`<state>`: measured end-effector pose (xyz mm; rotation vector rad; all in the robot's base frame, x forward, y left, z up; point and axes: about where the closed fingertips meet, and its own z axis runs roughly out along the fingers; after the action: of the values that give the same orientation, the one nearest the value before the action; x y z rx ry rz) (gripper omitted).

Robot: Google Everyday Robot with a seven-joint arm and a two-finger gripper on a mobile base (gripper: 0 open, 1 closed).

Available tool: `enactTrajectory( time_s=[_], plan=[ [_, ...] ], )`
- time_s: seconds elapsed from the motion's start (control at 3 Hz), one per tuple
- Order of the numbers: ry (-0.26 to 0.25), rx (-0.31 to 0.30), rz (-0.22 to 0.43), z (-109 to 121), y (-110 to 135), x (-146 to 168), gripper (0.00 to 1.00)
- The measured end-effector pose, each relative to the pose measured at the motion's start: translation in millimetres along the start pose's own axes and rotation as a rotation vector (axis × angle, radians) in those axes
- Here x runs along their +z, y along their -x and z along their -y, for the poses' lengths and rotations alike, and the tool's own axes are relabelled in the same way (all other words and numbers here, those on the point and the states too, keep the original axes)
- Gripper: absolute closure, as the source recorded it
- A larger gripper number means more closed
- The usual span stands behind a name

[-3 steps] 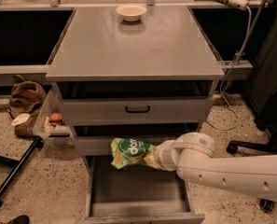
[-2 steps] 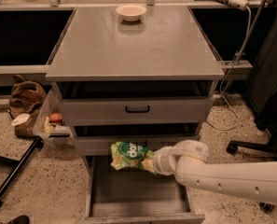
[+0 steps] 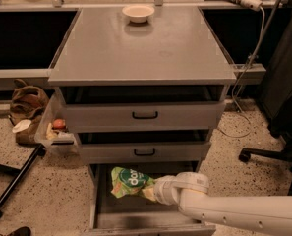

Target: Place green rice chip bag into bottom drawer

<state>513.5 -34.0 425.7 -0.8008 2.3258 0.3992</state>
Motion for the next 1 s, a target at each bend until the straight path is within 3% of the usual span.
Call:
enactTrajectory(
  time_s=[0.33,1.0],
  plan=[
    [0.000,0.000,0.000,0.0,0.0,0.0,1.00],
    [0.040,0.076,0.070,5.8,-2.8,66.8,1.00]
  ],
)
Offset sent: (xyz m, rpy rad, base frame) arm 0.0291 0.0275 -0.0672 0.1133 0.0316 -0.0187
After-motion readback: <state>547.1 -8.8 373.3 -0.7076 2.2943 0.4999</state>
